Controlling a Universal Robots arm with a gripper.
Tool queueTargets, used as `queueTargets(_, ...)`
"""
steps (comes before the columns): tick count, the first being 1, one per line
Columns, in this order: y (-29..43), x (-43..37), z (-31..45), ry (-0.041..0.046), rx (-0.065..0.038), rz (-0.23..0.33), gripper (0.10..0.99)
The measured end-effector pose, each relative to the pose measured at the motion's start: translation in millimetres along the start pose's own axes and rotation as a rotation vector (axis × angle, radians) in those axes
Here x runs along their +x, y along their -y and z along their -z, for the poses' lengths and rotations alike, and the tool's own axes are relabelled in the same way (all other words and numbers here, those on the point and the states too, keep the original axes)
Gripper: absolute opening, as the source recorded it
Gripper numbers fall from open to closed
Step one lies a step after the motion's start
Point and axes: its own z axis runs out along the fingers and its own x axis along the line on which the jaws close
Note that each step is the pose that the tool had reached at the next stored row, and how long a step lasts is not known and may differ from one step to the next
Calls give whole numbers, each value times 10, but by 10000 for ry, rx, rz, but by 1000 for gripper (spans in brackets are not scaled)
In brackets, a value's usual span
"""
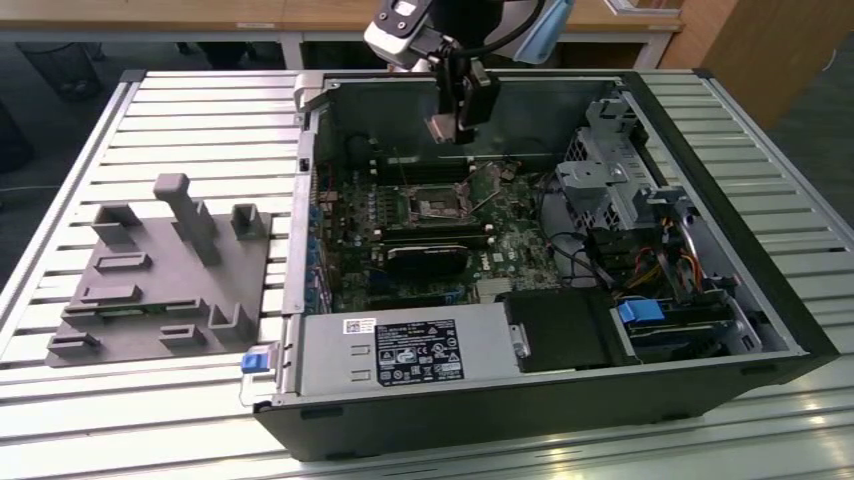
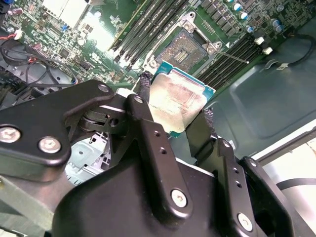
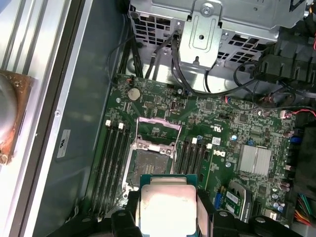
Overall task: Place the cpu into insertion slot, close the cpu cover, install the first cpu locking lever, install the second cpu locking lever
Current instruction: 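Place the cpu into insertion slot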
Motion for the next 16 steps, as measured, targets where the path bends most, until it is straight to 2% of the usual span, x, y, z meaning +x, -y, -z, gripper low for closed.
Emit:
queueTargets(5,2,0,-20,18,-1,-140,541)
queueTargets(12,6,-1,-70,97,-12,-1043,541)
queueTargets(16,8,16,-126,112,-9,-1108,541)
